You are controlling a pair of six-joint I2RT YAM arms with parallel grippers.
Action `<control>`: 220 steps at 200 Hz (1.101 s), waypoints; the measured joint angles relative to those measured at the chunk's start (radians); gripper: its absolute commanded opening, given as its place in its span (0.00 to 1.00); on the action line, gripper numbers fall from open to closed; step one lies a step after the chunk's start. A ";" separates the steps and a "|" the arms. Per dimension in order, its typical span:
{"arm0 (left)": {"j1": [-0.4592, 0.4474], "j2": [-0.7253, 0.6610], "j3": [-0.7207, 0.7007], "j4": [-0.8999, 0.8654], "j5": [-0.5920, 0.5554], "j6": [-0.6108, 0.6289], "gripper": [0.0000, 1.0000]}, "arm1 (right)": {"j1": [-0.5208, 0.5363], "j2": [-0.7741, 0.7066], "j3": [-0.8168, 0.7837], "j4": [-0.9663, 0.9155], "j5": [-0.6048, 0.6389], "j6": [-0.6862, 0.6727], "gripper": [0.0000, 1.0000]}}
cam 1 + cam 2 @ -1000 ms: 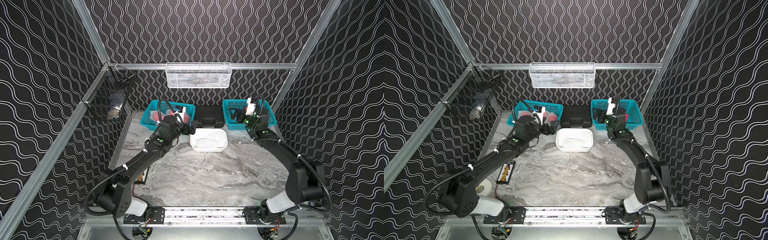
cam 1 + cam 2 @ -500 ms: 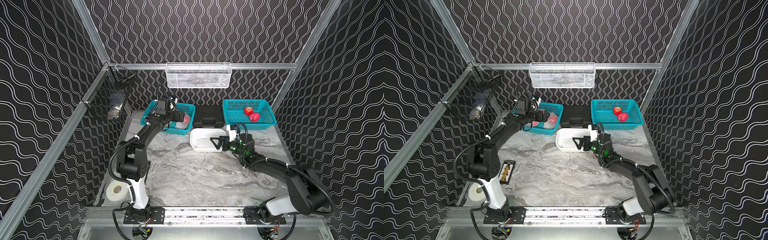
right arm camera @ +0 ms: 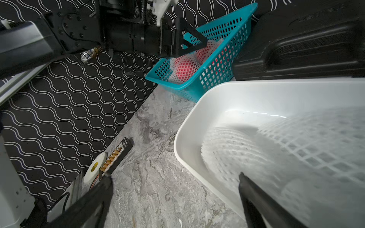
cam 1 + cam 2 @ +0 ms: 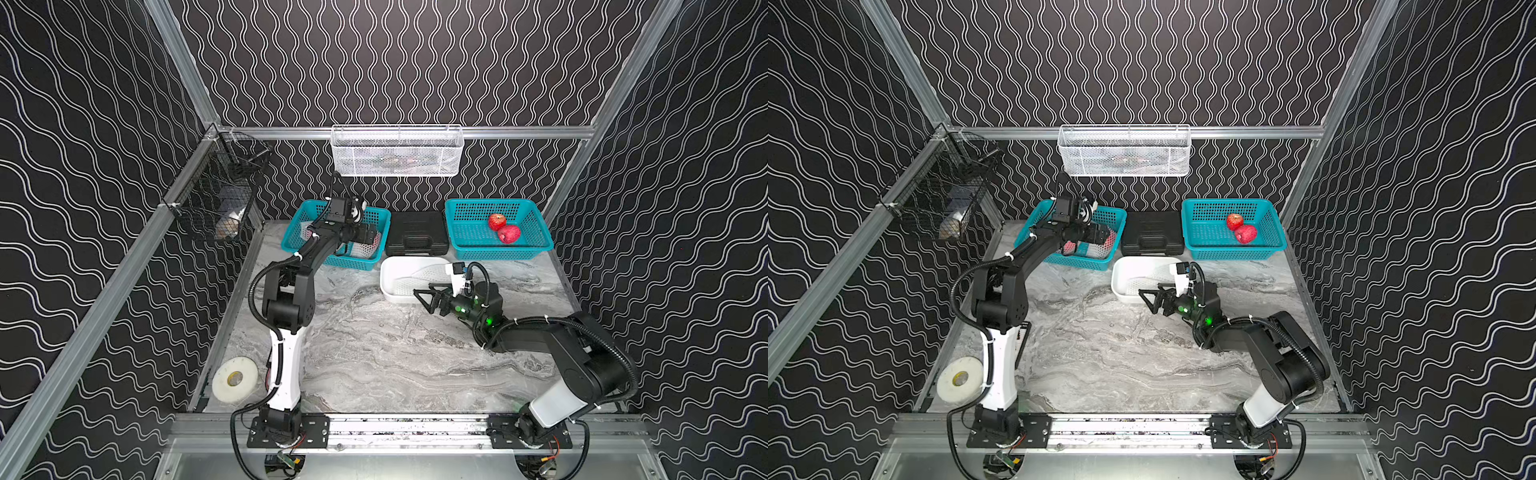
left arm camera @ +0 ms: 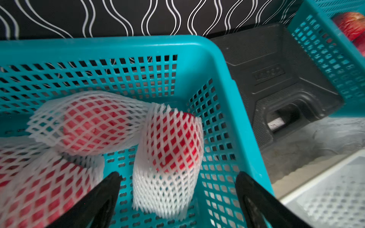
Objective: Remove foam nets from apples
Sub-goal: Pick up the apple from the basket.
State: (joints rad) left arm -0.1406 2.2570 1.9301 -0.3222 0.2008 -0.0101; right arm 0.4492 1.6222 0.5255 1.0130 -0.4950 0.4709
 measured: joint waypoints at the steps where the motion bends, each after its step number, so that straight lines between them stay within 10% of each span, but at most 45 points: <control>1: 0.000 0.003 0.002 0.000 -0.001 -0.001 0.94 | 0.000 0.000 0.000 0.001 0.000 0.000 1.00; 220: 0.000 0.301 0.303 -0.036 -0.029 -0.017 0.97 | 0.029 -0.045 -0.006 0.031 -0.004 0.008 1.00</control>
State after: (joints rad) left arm -0.1410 2.5576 2.2326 -0.3580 0.1719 -0.0269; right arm 0.4778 1.5772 0.5190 1.0439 -0.4988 0.4793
